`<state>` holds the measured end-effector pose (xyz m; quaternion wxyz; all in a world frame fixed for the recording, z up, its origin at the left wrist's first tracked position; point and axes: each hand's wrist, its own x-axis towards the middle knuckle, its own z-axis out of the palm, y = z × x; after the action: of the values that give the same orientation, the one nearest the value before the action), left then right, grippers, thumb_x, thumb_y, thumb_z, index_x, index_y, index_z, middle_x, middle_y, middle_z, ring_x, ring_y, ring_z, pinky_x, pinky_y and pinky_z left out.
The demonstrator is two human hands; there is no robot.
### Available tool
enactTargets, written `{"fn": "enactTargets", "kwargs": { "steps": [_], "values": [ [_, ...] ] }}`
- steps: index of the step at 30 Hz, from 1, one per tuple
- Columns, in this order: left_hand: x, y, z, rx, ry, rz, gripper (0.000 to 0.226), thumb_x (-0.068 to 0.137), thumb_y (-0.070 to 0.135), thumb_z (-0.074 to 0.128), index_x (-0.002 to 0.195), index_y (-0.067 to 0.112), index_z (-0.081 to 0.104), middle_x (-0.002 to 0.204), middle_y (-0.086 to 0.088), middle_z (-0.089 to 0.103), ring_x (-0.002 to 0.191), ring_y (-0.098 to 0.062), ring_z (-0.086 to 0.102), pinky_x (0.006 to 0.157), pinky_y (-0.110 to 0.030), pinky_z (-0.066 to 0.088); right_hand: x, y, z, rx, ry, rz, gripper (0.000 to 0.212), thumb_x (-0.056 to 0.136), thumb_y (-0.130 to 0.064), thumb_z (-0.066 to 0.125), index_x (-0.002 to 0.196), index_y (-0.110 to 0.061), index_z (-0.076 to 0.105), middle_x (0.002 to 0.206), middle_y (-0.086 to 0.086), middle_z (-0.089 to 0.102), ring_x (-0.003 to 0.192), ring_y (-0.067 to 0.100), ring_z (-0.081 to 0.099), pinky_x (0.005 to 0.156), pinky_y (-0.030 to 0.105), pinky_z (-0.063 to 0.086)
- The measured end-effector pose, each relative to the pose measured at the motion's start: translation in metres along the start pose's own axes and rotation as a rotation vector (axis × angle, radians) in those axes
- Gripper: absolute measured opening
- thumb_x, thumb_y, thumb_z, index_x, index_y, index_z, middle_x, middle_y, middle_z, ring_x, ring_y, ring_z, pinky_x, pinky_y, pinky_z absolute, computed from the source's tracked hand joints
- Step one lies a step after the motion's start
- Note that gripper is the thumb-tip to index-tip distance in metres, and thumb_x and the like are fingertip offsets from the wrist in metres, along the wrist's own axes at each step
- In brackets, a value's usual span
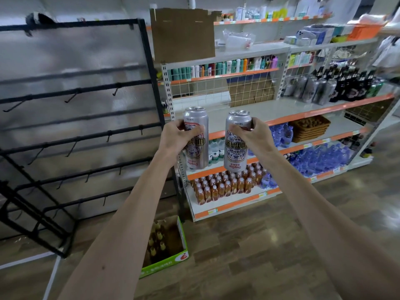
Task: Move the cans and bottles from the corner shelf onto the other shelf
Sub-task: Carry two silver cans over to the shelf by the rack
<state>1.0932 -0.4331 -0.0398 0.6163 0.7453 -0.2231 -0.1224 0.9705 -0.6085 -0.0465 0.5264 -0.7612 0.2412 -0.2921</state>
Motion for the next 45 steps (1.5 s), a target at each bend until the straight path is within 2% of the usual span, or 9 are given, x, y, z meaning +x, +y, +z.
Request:
{"fn": "enactTargets", "kwargs": {
  "steps": [7,15,19,23,25,29,35,39,45],
  "values": [
    [0.053,0.000,0.032,-0.004,0.009,-0.001,0.040,0.069,0.038,0.087,0.102,0.020,0.073,0.104,0.000,0.076,0.099,-0.020,0.071,0.092,-0.047,0.057,0.056,0.016,-0.016,0.030,-0.032,-0.003,0.033,0.083,-0.032,0.075,0.106,-0.014,0.058,0.092,-0.009,0.063,0.083,0.004,0.060,0.066,0.018,0.047],
    [0.124,-0.009,0.062,0.007,0.015,0.001,0.041,0.067,0.039,0.089,0.099,0.018,0.075,0.102,0.000,0.077,0.098,-0.020,0.072,0.090,-0.048,0.058,0.125,0.039,-0.012,0.021,-0.028,0.007,0.040,0.081,-0.037,0.076,0.109,-0.014,0.059,0.098,-0.004,0.066,0.092,0.015,0.063,0.080,0.033,0.055],
    [0.168,-0.015,0.071,-0.018,0.009,0.000,0.055,0.064,0.039,0.089,0.108,0.011,0.073,0.106,-0.003,0.076,0.099,-0.020,0.071,0.090,-0.047,0.059,0.172,0.048,-0.003,0.009,-0.045,0.009,0.035,0.081,-0.035,0.076,0.104,-0.017,0.058,0.096,-0.006,0.066,0.095,0.018,0.064,0.088,0.042,0.055],
    [0.220,-0.018,0.078,-0.051,0.020,-0.009,0.066,0.056,0.045,0.089,0.109,0.010,0.073,0.107,-0.003,0.076,0.099,-0.020,0.071,0.090,-0.047,0.058,0.224,0.051,0.008,0.002,-0.072,0.022,0.022,0.082,-0.033,0.075,0.091,-0.027,0.056,0.094,-0.008,0.066,0.094,0.016,0.064,0.090,0.043,0.054],
    [0.245,-0.023,0.079,-0.054,0.012,-0.021,0.060,0.062,0.039,0.089,0.111,0.009,0.072,0.108,-0.003,0.075,0.099,-0.020,0.071,0.091,-0.048,0.058,0.249,0.055,0.014,0.016,-0.077,0.038,0.027,0.081,-0.033,0.076,0.099,-0.022,0.059,0.098,-0.005,0.068,0.095,0.016,0.065,0.091,0.043,0.054],
    [0.286,-0.036,0.072,-0.063,0.038,-0.050,0.053,0.066,0.035,0.090,0.109,0.010,0.073,0.105,-0.003,0.076,0.099,-0.021,0.072,0.089,-0.048,0.058,0.293,0.064,0.028,0.021,-0.063,0.054,0.048,0.075,-0.040,0.078,0.112,-0.015,0.060,0.104,-0.002,0.069,0.096,0.017,0.066,0.090,0.044,0.055],
    [0.327,-0.050,0.063,-0.080,0.101,-0.100,0.046,0.069,0.030,0.089,0.108,0.010,0.072,0.104,-0.004,0.076,0.099,-0.020,0.071,0.090,-0.048,0.058,0.344,0.074,0.054,0.034,-0.114,0.049,0.040,0.077,-0.035,0.078,0.106,-0.013,0.062,0.101,0.001,0.069,0.095,0.018,0.065,0.088,0.044,0.056],
    [0.358,-0.054,0.066,-0.054,0.132,-0.115,0.046,0.070,0.032,0.089,0.108,0.012,0.072,0.105,-0.002,0.075,0.099,-0.018,0.070,0.090,-0.046,0.058,0.382,0.082,0.071,0.028,-0.169,0.027,0.048,0.069,-0.047,0.077,0.101,-0.013,0.066,0.098,0.002,0.071,0.094,0.020,0.067,0.085,0.046,0.057],
    [0.414,-0.059,0.074,0.031,0.213,-0.150,0.068,0.050,0.059,0.089,0.102,0.019,0.074,0.102,0.001,0.077,0.098,-0.021,0.071,0.089,-0.049,0.058,0.452,0.100,0.094,0.019,-0.245,-0.006,0.035,0.075,-0.030,0.079,0.093,-0.004,0.064,0.091,0.010,0.071,0.081,0.022,0.066,0.069,0.035,0.055]
  ]
}}
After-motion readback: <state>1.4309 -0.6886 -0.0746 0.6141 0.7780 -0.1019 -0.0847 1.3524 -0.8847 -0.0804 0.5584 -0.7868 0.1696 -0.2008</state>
